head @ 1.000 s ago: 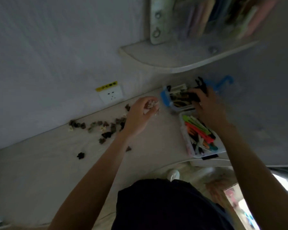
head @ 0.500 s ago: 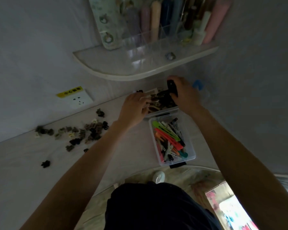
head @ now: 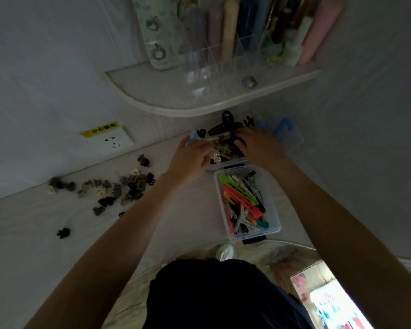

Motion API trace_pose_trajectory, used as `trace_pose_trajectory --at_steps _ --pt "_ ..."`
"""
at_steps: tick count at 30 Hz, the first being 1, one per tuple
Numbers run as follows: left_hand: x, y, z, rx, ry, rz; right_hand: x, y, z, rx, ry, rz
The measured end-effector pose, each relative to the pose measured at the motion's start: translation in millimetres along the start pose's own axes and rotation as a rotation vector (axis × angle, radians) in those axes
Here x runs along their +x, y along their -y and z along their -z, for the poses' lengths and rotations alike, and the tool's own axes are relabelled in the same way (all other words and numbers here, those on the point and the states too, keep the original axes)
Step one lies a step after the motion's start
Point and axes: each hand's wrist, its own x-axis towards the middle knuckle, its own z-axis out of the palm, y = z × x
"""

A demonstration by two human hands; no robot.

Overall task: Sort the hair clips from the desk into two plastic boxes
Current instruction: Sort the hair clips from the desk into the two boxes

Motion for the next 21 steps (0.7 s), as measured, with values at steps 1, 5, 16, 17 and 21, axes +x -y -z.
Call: trace_pose_trajectory --at_steps 1,5,16,17,21 --pt "0 0 0 -0.006 -0.005 -0.004 0 1 0 0.004 -0.041 0.000" --pt "-5 6 1 -0.070 -0.110 -0.045 -4 15 13 0.079 -0.307 0.011" --pt "-24 23 5 -0.101 -0.078 0.004 19 28 0 0.149 -0.172 -0.084" --pt "-25 24 4 -0.108 -0.071 0.008 12 27 0 0.143 -0.205 -0.118" --pt "-26 24 2 -0.107 -0.059 0.006 -26 24 -2 0.070 -0.312 -0.175"
